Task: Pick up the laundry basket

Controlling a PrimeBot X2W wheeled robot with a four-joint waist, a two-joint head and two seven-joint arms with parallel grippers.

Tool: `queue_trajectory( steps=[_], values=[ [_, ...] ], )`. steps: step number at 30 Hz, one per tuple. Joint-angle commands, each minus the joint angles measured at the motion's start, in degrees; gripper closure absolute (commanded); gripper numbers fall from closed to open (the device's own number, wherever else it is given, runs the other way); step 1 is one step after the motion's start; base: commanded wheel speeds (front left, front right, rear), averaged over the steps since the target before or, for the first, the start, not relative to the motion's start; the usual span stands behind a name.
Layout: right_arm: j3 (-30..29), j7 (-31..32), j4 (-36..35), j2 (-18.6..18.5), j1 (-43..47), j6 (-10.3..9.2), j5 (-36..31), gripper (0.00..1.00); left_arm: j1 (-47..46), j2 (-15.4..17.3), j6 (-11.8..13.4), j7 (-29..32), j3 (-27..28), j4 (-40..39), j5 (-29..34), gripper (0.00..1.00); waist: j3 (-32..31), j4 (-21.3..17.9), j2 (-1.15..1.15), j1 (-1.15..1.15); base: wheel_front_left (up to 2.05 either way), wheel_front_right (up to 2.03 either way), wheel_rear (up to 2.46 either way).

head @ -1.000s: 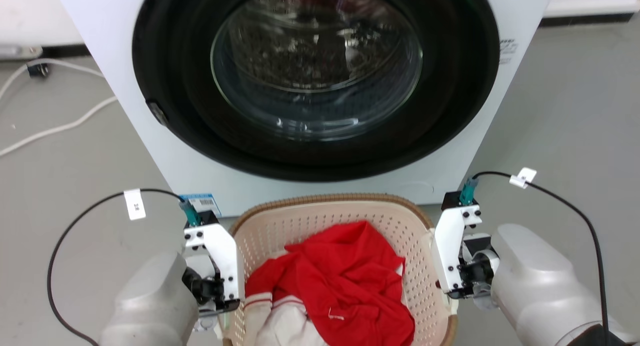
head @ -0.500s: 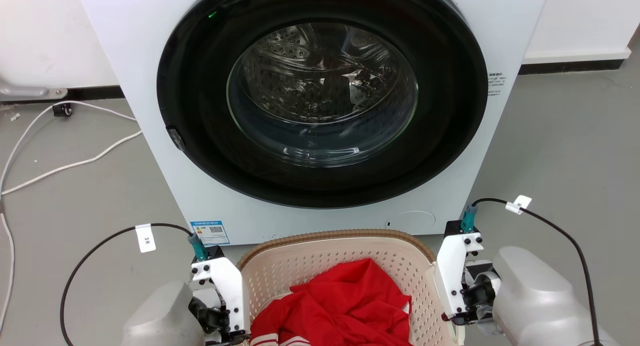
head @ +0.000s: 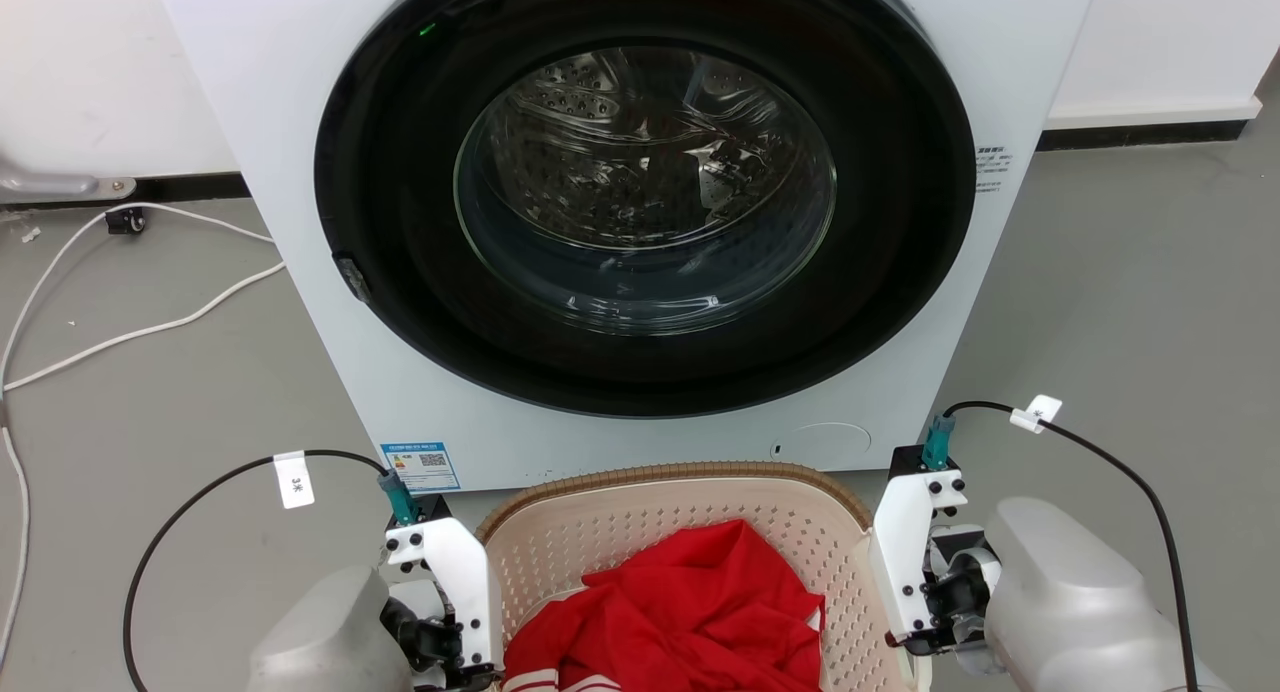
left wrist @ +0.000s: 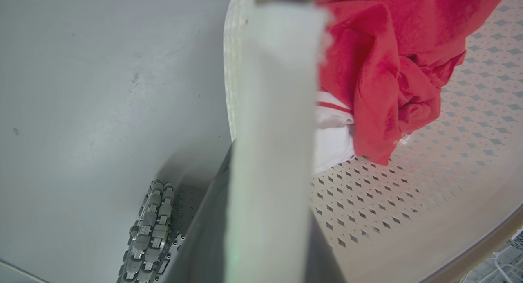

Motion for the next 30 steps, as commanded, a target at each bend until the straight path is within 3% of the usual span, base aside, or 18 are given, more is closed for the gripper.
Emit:
queue_trajectory(
  steps=[1,30],
  values=[
    [-0.15,-0.22,0.07,0.24,0.65,-0.08,-0.47,1.00,-0.04,-0.74,-0.75,-0.42,0.21,-0.61,-0.84,1.00,0.01,0.00,0.00,0.00,0.00,0.00,0.00],
    [-2.89,-0.02,0.11,0.51,-0.27,-0.08,-3.15,1.00,-1.83,0.59,-0.75,-2.53,-0.67,-0.15,-1.91,1.00,1.20,-0.10,0.00,0.00,0.00,0.00,0.00]
  ],
)
